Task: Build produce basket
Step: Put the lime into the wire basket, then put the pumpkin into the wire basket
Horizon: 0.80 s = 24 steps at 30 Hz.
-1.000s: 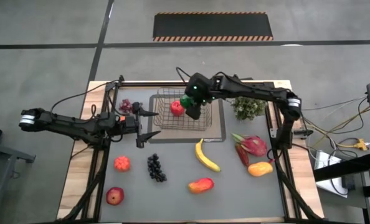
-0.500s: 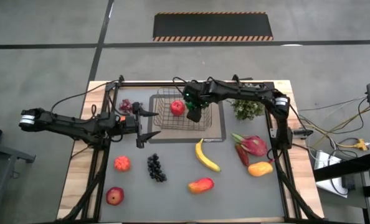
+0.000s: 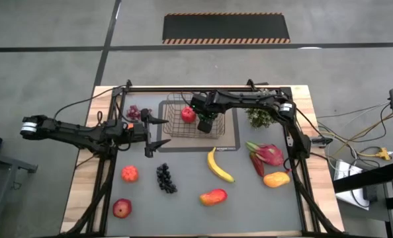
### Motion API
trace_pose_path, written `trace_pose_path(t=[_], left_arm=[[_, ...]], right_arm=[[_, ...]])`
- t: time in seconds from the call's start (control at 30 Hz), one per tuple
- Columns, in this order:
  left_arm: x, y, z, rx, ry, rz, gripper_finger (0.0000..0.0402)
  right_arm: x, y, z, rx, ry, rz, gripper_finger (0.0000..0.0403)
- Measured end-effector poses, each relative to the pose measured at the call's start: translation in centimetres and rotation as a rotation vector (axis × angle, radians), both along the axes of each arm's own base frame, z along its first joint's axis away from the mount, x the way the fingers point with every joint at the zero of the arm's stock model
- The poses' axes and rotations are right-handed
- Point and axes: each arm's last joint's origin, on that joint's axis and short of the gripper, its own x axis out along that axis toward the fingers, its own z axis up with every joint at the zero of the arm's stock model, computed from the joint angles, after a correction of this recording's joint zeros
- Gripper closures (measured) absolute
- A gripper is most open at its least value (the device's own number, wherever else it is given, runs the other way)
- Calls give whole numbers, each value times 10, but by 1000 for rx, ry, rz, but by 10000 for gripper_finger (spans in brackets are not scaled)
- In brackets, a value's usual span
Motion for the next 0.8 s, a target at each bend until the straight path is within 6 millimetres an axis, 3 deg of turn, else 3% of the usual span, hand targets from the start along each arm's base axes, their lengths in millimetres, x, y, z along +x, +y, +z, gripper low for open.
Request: trace_pose_path(t=[0.33, 0.57, 0.8], left_arm=[[0, 0, 0, 0, 1, 0, 66], [0, 0, 0, 0, 2, 0, 66], [1, 0, -1, -47, -2, -6, 66]], right_arm=[[-1, -1, 4, -23, -9, -9, 92], [-2, -1, 8, -27, -13, 2, 92], [-12, 8, 47, -52, -98, 19, 100]])
